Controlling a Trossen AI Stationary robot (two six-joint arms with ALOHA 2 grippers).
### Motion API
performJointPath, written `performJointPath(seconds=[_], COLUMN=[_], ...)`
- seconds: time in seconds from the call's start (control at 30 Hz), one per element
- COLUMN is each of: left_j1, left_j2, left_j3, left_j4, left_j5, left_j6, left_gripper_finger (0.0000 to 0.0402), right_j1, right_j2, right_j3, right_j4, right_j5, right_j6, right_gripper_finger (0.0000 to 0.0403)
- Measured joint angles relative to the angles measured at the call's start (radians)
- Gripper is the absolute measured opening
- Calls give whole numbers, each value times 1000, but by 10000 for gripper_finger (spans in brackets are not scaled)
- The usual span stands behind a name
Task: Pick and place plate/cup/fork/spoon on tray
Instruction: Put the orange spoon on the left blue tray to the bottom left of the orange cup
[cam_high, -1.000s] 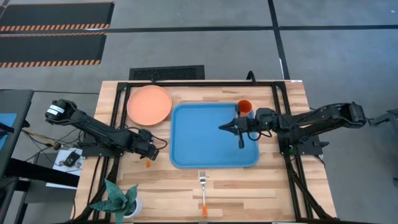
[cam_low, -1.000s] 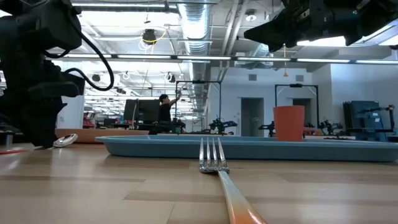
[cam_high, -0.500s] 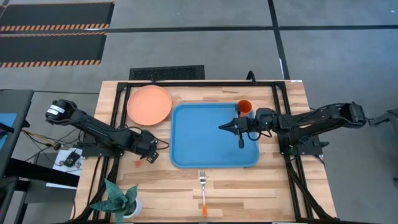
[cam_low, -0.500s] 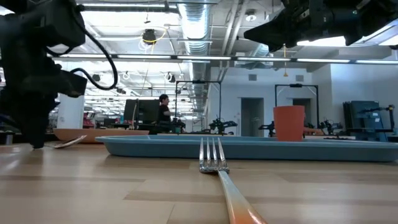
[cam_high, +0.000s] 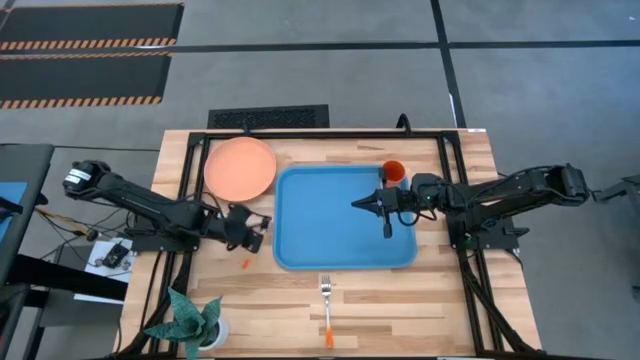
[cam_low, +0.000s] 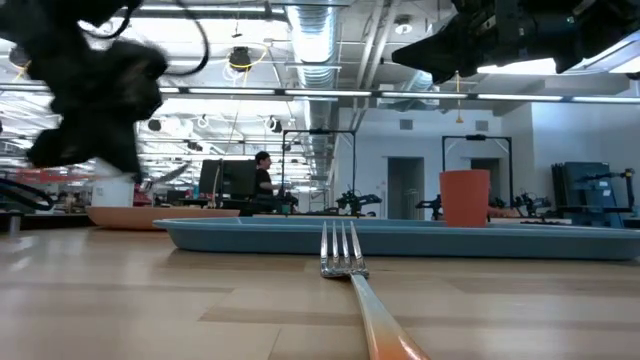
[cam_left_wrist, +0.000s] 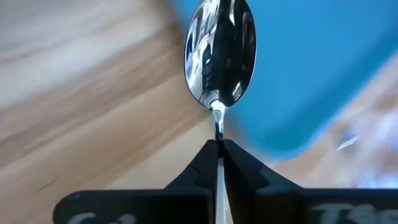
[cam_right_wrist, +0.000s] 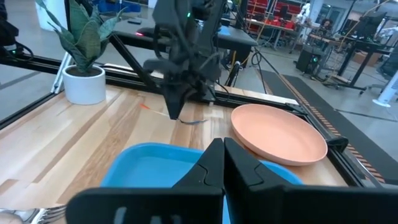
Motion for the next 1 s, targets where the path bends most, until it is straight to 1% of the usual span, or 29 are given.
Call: performJointPath(seconds=[0.17, 0.27, 0.33, 0.4, 0.6, 0.67, 0.73, 0.83, 0.93, 1.0], left_j1=[65, 131, 180, 221, 284, 305, 318, 330, 335, 334], left_j2=[55, 113, 149, 190, 287, 323, 365, 435, 473, 473], left_j3=[2, 2, 5, 29, 142, 167, 175, 178, 179, 179], left_j4=[222, 331, 369, 364, 357, 365, 358, 355, 363, 356], left_j5=[-120, -146, -133, -119, -151, -123, -88, -64, -73, -89], left_j6=[42, 81, 114, 139, 229, 247, 250, 233, 211, 207], left_gripper_finger=[0, 0, 0, 0, 3, 3, 4, 4, 7, 12], right_j1=[2, 2, 2, 2, 2, 1, 1, 1, 1, 1], right_j2=[0, 0, 0, 0, 0, 0, 0, 0, 0, 0], right_j3=[0, 0, 0, 0, 0, 0, 0, 0, 0, 0], right_j4=[3, 3, 3, 3, 3, 3, 3, 3, 3, 3], right_j5=[2, 2, 2, 2, 2, 2, 2, 2, 2, 2], right_j6=[3, 8, 8, 8, 8, 8, 8, 8, 8, 8], right_gripper_finger=[15, 15, 15, 15, 15, 15, 15, 15, 15, 15])
